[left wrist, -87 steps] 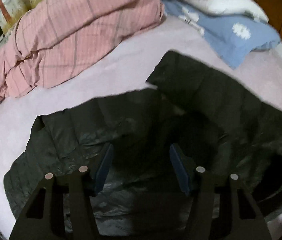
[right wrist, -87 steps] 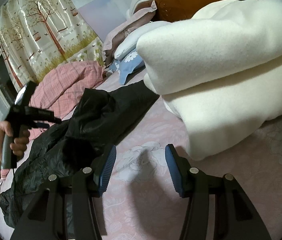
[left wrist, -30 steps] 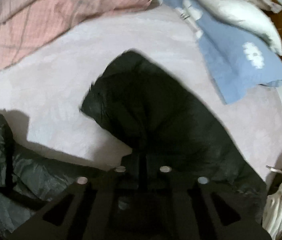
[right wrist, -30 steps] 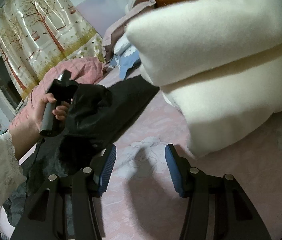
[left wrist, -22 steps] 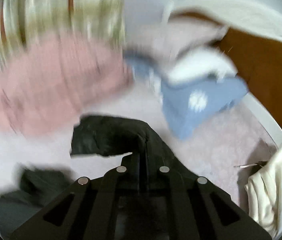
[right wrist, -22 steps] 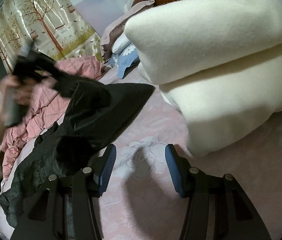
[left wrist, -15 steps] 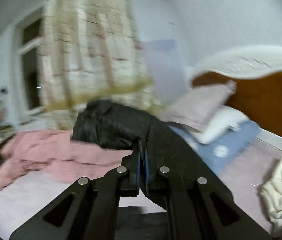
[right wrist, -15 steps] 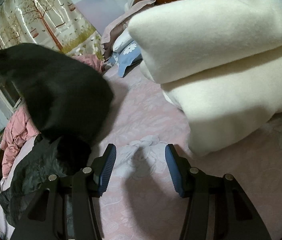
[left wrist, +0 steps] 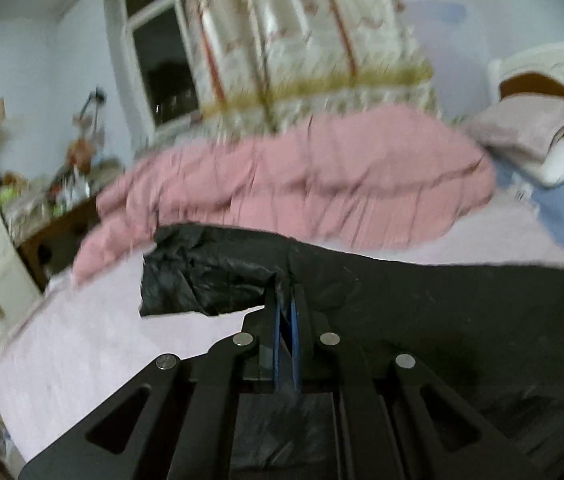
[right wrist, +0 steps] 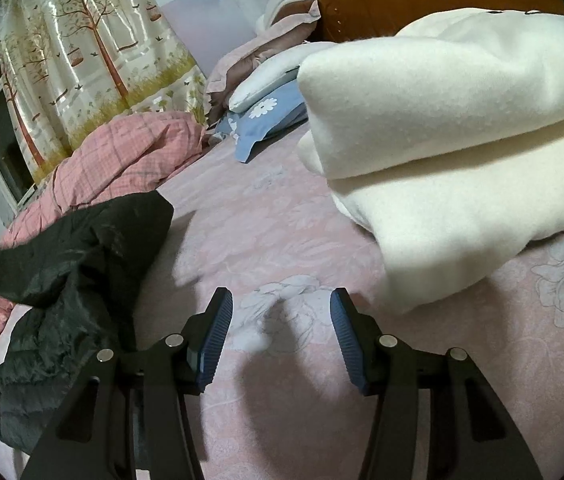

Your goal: Fold large clothes

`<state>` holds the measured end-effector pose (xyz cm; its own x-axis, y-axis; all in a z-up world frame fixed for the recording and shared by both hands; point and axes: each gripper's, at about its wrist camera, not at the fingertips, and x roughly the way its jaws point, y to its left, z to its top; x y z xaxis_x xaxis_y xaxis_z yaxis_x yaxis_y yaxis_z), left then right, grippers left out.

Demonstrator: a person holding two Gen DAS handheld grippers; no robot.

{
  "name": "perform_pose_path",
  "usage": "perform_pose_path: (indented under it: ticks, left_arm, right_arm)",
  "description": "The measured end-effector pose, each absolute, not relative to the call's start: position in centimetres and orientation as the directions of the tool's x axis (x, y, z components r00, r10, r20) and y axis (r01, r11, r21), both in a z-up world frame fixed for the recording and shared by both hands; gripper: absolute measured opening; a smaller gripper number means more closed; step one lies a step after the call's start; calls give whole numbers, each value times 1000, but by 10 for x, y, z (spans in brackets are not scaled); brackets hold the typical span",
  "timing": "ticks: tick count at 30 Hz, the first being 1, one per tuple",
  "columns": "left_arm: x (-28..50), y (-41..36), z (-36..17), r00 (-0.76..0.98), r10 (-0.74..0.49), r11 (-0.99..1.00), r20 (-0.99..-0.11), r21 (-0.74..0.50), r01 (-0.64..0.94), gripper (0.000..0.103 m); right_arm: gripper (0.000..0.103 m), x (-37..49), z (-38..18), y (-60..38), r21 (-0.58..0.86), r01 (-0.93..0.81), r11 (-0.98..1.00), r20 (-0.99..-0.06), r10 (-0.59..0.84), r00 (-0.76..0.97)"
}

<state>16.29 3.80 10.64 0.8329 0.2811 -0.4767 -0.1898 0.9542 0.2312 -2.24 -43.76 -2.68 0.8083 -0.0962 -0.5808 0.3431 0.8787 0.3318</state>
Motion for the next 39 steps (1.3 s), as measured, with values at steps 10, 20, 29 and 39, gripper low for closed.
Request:
perform_pose_path:
  ticks: [10,20,29,39]
  left_arm:
    - [175,76,17,728,300,954,-616,203,-221,9]
    - [144,104,38,653,409,910,-637,234,-342,58]
    - [191,126,9,534,60,993,-843,-1,-115,42]
    - [220,145,-38,405,93,986,-910,28,-163,48]
  right_arm:
    - [52,-32,35,-389,238,164,957,-484,-30,874]
    - [34,79,66,-265,265,-85,960,-592,231,772]
    - [26,156,-9,-231,-32,-85,996,-844,19,535]
    - [21,178,-40,-285,7,28,1000,-882,-7,471]
